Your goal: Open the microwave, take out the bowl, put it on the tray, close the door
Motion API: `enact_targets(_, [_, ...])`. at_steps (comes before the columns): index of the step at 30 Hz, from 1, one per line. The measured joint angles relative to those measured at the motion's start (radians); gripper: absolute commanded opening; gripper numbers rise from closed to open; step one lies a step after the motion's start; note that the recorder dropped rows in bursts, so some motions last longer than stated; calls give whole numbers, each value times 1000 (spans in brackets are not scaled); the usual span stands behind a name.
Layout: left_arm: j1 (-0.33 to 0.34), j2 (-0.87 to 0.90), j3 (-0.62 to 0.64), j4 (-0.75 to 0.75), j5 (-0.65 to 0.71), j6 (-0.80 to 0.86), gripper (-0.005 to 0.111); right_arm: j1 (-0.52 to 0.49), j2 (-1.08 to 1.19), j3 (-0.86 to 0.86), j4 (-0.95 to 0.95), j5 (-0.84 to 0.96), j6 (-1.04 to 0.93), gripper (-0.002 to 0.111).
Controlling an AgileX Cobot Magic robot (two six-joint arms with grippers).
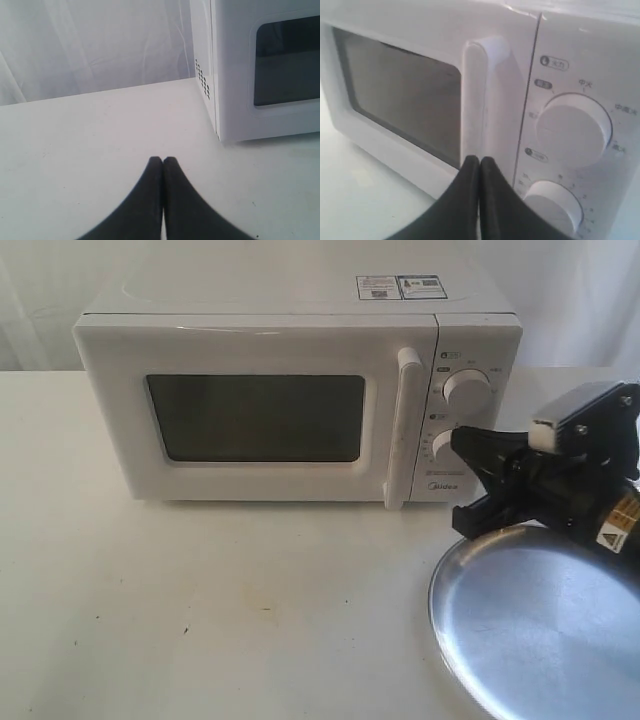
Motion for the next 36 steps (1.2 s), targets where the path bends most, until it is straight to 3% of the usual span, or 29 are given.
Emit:
enact_targets(4, [0, 0, 0, 0, 0, 0, 0, -133, 34, -40, -279, -131, 126, 0])
enact_targets(8, [0, 0, 0, 0, 0, 0, 0, -178, 111, -106, -487, -180, 165, 0])
enact_targets(21, [0, 0, 0, 0, 0, 0, 0, -182, 214, -188, -457, -183, 199, 1])
enact_targets(24, [0, 0, 0, 0, 0, 0, 0, -182, 230, -214, -451, -183, 199, 12])
enact_targets(30, [0, 0, 0, 0, 0, 0, 0, -176, 253, -254, -485, -186, 199, 53])
enact_targets(36, [0, 0, 0, 0, 0, 0, 0, -126, 279, -306, -492, -146, 189, 54])
